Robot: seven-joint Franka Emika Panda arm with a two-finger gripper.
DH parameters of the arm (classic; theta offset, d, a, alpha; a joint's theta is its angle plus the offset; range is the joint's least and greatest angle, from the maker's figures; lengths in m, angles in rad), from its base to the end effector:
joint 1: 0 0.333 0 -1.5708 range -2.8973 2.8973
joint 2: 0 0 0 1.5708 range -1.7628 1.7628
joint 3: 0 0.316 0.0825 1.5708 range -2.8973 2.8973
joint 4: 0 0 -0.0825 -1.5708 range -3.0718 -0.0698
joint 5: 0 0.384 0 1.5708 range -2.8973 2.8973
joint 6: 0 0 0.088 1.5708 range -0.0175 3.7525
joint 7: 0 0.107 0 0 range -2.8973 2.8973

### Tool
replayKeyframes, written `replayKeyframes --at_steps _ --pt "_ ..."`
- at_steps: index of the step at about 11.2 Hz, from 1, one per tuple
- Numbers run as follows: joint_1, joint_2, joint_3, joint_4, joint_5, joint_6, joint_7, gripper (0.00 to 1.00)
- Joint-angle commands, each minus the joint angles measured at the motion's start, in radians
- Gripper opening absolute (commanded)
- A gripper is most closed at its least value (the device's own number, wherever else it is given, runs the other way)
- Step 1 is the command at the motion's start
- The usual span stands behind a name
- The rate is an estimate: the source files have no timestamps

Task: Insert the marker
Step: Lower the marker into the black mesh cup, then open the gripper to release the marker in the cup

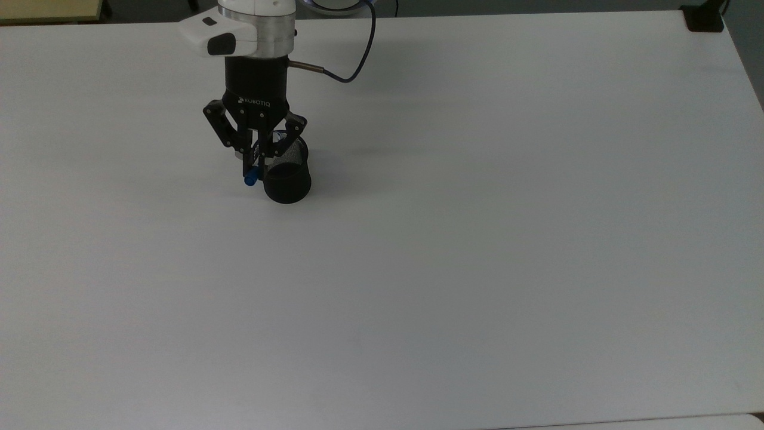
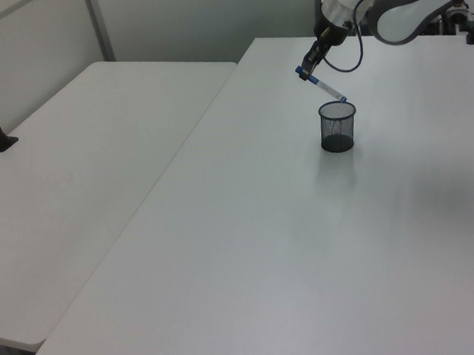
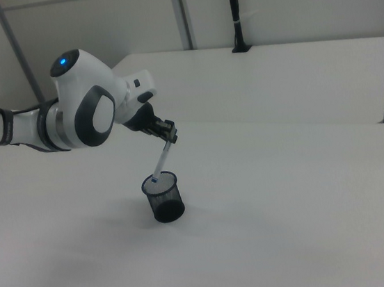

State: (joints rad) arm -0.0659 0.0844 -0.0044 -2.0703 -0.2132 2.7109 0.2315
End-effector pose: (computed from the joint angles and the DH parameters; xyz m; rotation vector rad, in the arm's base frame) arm 0.6045 -0.0350 0.4530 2.9205 -0.1947 0.8470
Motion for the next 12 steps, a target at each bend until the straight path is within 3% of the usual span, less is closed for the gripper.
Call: replayKeyframes --at_steps 1,3,4,5,6,7,8,10,12 --pt "-0.003 0.008 0.003 -0.066 -0.052 0.102 0.038 0.15" --pt "-0.003 0.011 0.003 -0.086 -0.067 0.109 0.038 0.17" --pt "-0.003 0.011 0.003 -0.088 -0.066 0.109 0.038 0.23" --pt "-0.003 0.009 0.003 -0.088 -0.066 0.105 0.038 0.45" --pt "-0.005 0.005 0.003 -0.085 -0.066 0.102 0.038 0.80" --pt "-0.003 -0.001 0.003 -0.083 -0.064 0.093 0.043 0.93" --pt "0.001 -0.009 0.003 -0.080 -0.063 0.076 0.063 1.00" --pt "0.017 -0.023 0.013 -0.022 -0.063 -0.029 0.086 1.00" --pt "0.108 -0.014 0.015 0.111 -0.051 -0.316 0.078 1.00"
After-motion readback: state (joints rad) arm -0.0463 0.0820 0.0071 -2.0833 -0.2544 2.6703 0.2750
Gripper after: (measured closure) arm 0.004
